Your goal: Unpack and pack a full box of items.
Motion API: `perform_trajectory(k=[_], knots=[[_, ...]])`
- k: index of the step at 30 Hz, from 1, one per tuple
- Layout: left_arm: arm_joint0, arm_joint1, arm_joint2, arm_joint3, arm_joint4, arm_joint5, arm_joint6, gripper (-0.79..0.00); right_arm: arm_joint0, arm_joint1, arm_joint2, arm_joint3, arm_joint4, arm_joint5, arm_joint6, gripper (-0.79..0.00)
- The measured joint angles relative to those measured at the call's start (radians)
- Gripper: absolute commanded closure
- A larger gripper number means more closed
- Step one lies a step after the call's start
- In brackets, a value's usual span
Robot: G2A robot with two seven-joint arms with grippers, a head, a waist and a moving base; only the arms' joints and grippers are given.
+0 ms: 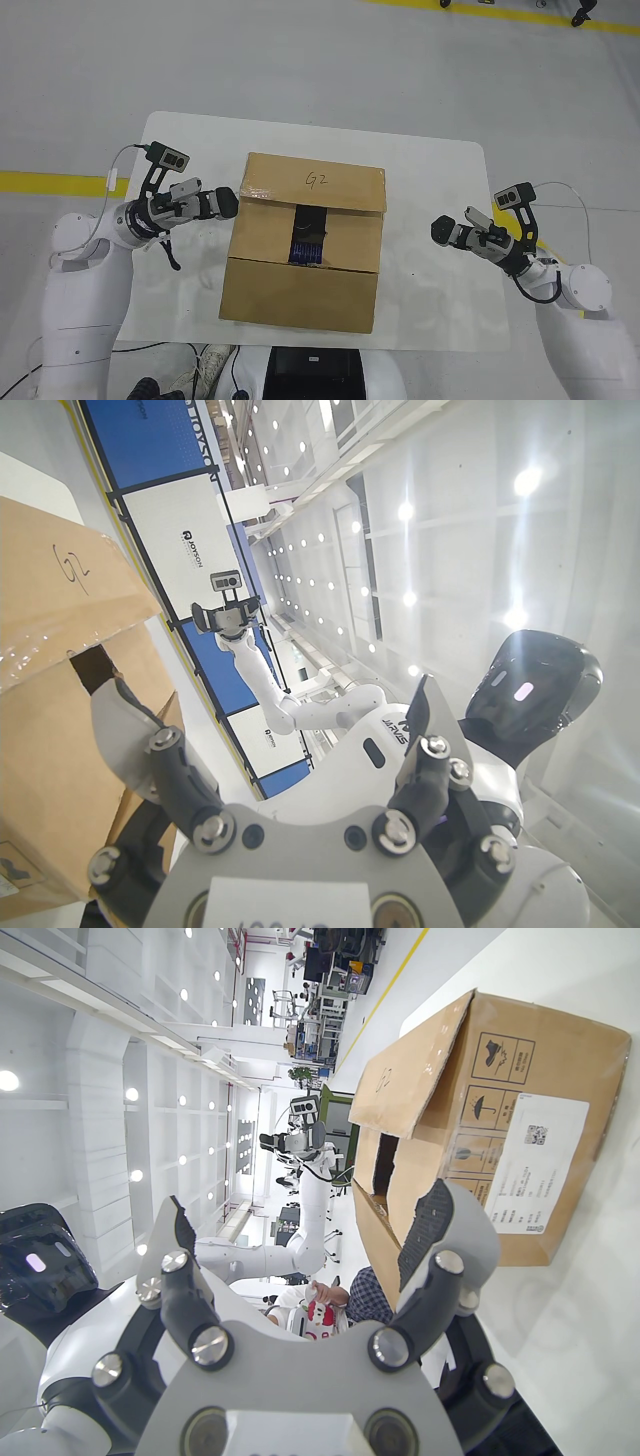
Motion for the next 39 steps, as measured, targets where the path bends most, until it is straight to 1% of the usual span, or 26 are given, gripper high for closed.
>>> perform_trajectory(k=[3, 5, 8, 15, 21, 23, 29, 33, 39], knots=[[0.002, 0.001, 0.025, 0.0, -0.02, 0.052, 0.001, -0.785, 0.0, 0.0, 0.0, 0.0, 0.0, 0.0, 0.0, -0.785], [-0.003, 0.002, 0.035, 0.005, -0.025, 0.067, -0.009, -0.785, 0.0, 0.0, 0.0, 0.0, 0.0, 0.0, 0.0, -0.785], [-0.002, 0.005, 0.05, -0.001, -0.009, 0.072, -0.028, -0.785, 0.0, 0.0, 0.0, 0.0, 0.0, 0.0, 0.0, -0.785], [0.024, 0.015, 0.096, -0.071, 0.058, 0.099, -0.088, -0.785, 0.0, 0.0, 0.0, 0.0, 0.0, 0.0, 0.0, -0.785], [0.037, 0.02, 0.127, -0.089, 0.096, 0.093, -0.071, -0.785, 0.0, 0.0, 0.0, 0.0, 0.0, 0.0, 0.0, -0.785], [0.035, 0.021, 0.132, -0.079, 0.1, 0.098, -0.061, -0.785, 0.0, 0.0, 0.0, 0.0, 0.0, 0.0, 0.0, -0.785], [0.007, 0.028, 0.147, -0.007, 0.137, 0.129, -0.024, -0.785, 0.0, 0.0, 0.0, 0.0, 0.0, 0.0, 0.0, -0.785], [-0.014, 0.032, 0.151, 0.032, 0.161, 0.109, 0.005, -0.785, 0.0, 0.0, 0.0, 0.0, 0.0, 0.0, 0.0, -0.785], [-0.037, 0.037, 0.144, 0.061, 0.168, 0.082, 0.041, -0.785, 0.0, 0.0, 0.0, 0.0, 0.0, 0.0, 0.0, -0.785]])
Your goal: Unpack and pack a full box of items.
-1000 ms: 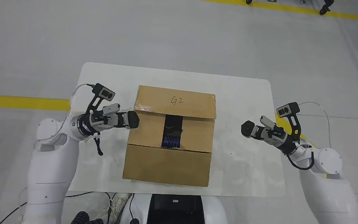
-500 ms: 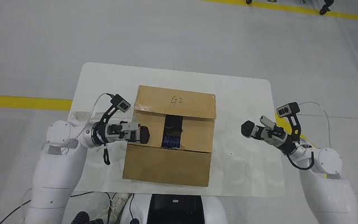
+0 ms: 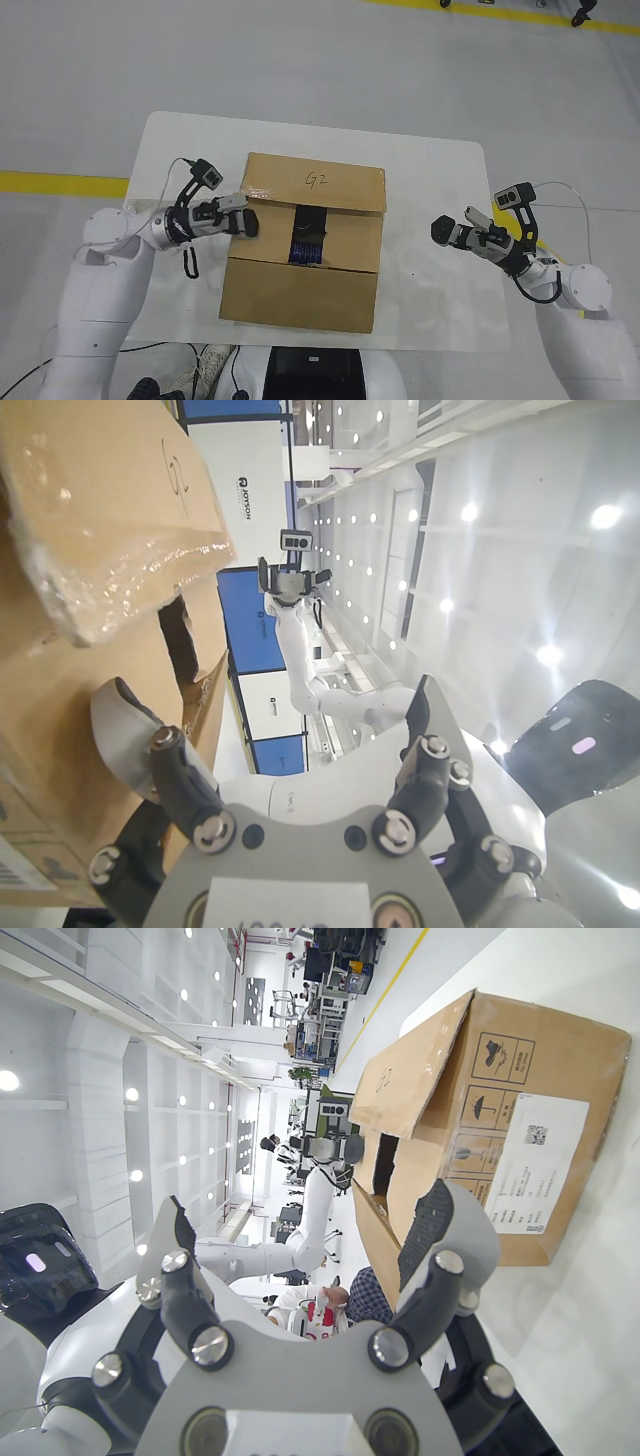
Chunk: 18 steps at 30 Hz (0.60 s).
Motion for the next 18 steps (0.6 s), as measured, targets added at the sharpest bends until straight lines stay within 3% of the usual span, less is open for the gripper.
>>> perform_trajectory(k=[18], knots=[[-0.072, 0.007, 0.052, 0.078, 0.055, -0.053, 0.1, -0.785, 0.0, 0.0, 0.0, 0.0, 0.0, 0.0, 0.0, -0.785]])
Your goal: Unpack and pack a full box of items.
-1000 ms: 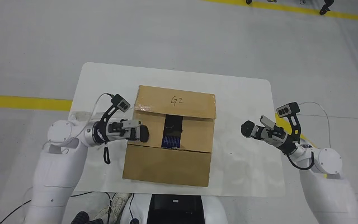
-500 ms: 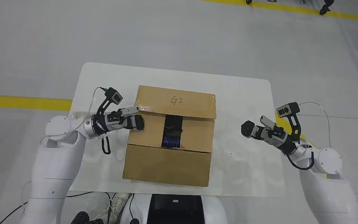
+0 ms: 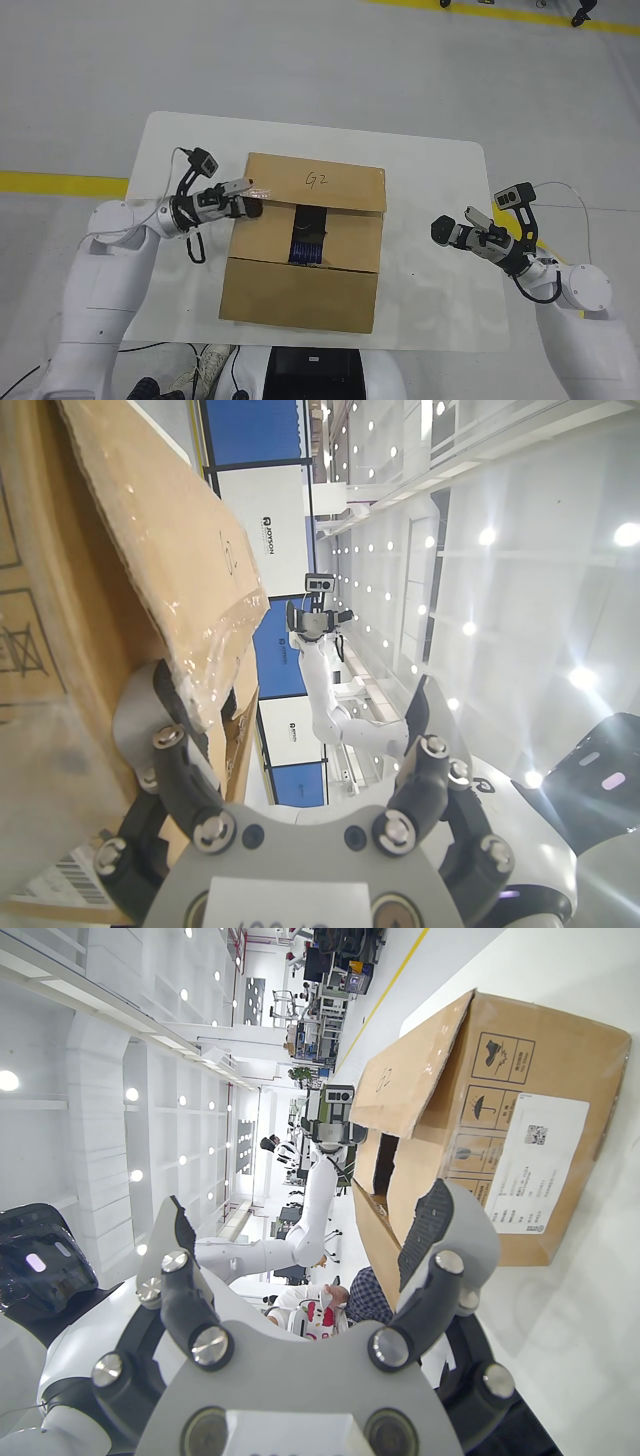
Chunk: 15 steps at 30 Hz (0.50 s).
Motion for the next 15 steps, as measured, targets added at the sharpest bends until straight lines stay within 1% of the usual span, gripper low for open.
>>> perform_trajectory(k=[8, 15], knots=[[-0.043, 0.004, 0.016, 0.035, 0.035, -0.021, 0.042, -0.785, 0.0, 0.0, 0.0, 0.0, 0.0, 0.0, 0.0, -0.785], [-0.073, 0.005, 0.025, 0.039, 0.012, -0.032, 0.062, -0.785, 0.0, 0.0, 0.0, 0.0, 0.0, 0.0, 0.0, -0.785]])
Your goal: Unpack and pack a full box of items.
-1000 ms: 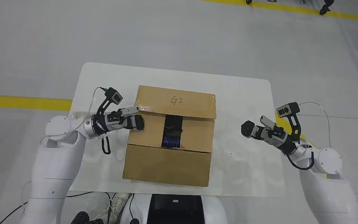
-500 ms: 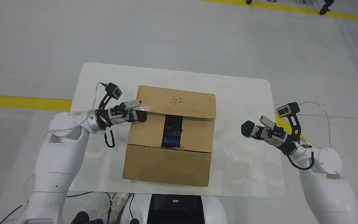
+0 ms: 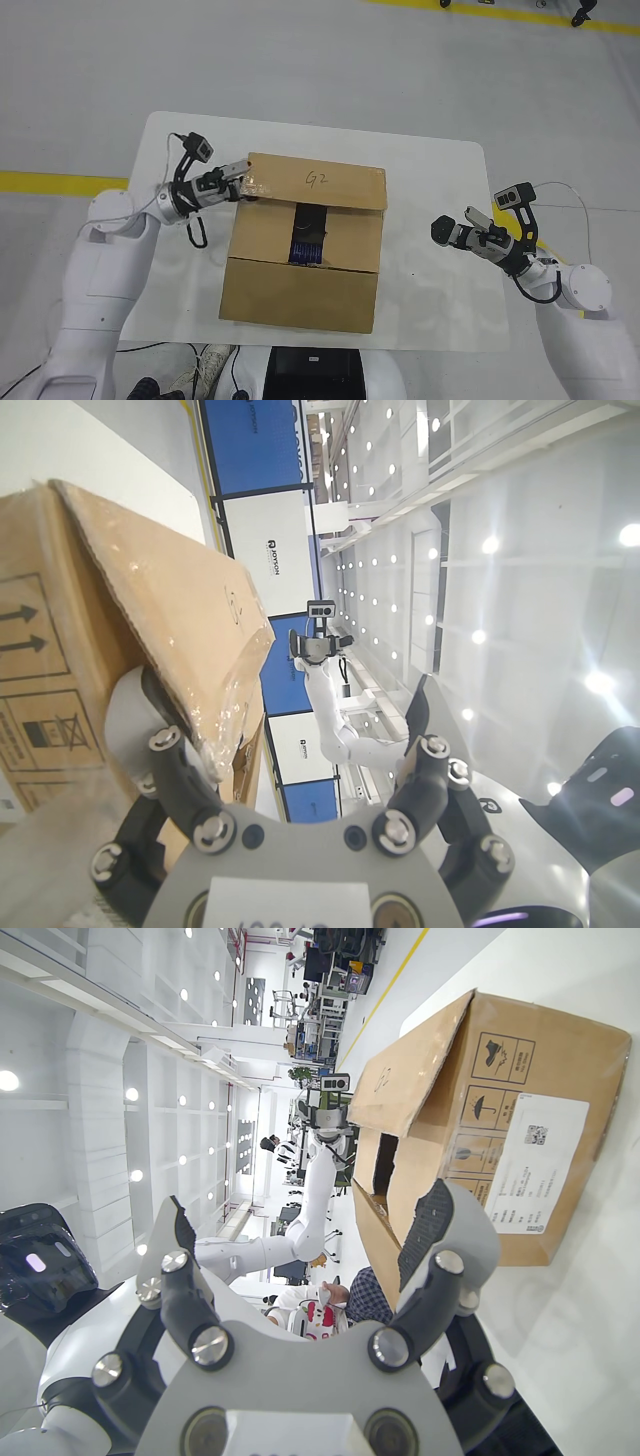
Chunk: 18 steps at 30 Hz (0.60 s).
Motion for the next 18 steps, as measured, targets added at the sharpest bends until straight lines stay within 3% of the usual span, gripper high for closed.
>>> perform_trajectory(k=[10, 18], knots=[[-0.054, 0.001, 0.009, -0.022, -0.069, 0.0, 0.003, -0.785, 0.0, 0.0, 0.0, 0.0, 0.0, 0.0, 0.0, -0.785], [-0.173, -0.01, 0.084, 0.048, -0.058, 0.006, 0.056, -0.785, 0.0, 0.0, 0.0, 0.0, 0.0, 0.0, 0.0, -0.785]])
